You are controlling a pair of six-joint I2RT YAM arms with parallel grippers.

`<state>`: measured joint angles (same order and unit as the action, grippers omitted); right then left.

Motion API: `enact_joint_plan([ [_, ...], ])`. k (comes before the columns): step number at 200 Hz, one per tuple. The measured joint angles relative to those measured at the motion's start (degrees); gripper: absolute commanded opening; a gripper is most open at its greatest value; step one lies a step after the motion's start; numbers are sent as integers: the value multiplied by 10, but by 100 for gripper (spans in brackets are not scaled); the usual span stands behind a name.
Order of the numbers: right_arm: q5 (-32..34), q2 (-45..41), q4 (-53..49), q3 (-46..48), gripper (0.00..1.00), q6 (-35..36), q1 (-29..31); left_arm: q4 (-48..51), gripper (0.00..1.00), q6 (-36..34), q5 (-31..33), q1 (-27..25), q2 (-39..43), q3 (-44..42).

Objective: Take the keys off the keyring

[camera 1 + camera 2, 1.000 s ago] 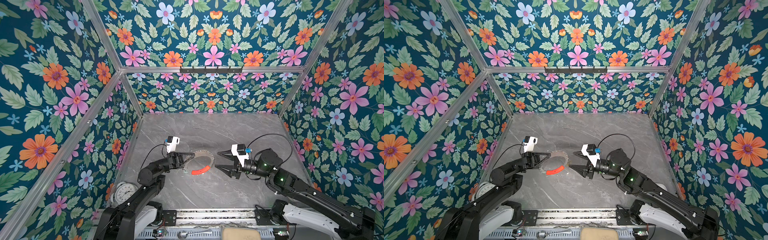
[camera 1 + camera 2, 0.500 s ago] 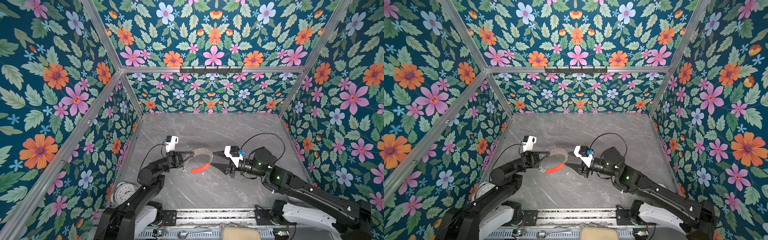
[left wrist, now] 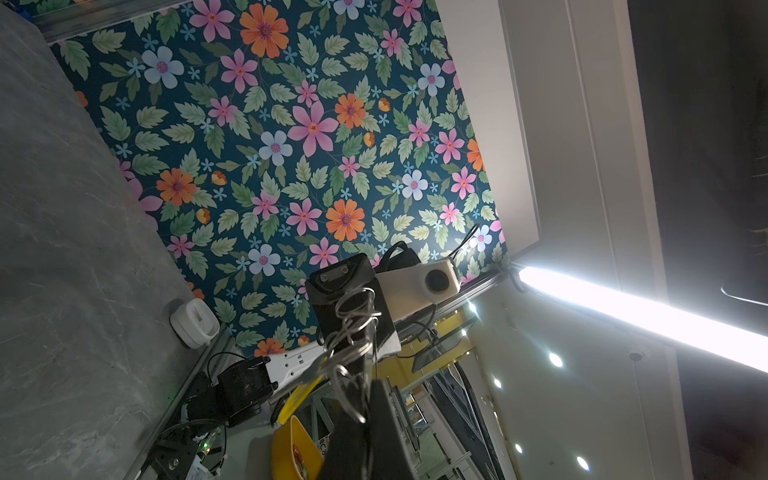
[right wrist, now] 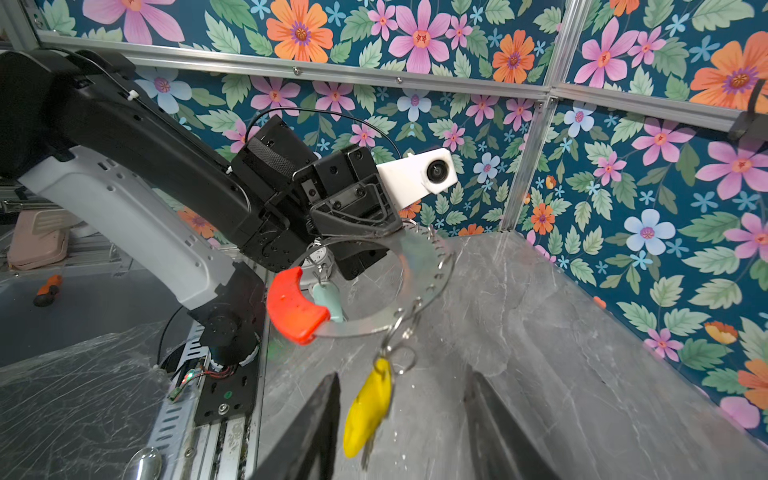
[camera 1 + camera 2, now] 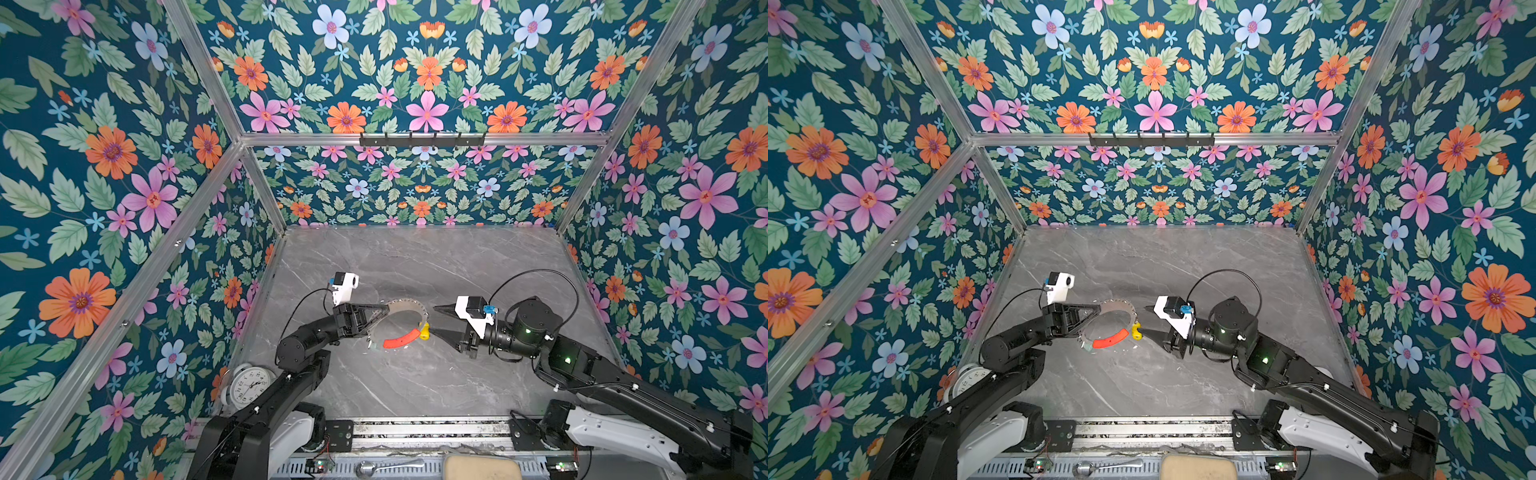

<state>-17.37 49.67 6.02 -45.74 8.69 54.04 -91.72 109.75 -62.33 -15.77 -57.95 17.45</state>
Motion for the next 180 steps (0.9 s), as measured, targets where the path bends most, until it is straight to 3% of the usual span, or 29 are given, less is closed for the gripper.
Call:
enact_joint_plan([
  [139, 12, 42, -17, -24, 52, -2, 1, 0, 0, 2, -7, 0, -6, 2],
  [180, 13, 50, -15, -32, 48, 2, 1, 0, 0, 2, -8, 0, -8, 2],
])
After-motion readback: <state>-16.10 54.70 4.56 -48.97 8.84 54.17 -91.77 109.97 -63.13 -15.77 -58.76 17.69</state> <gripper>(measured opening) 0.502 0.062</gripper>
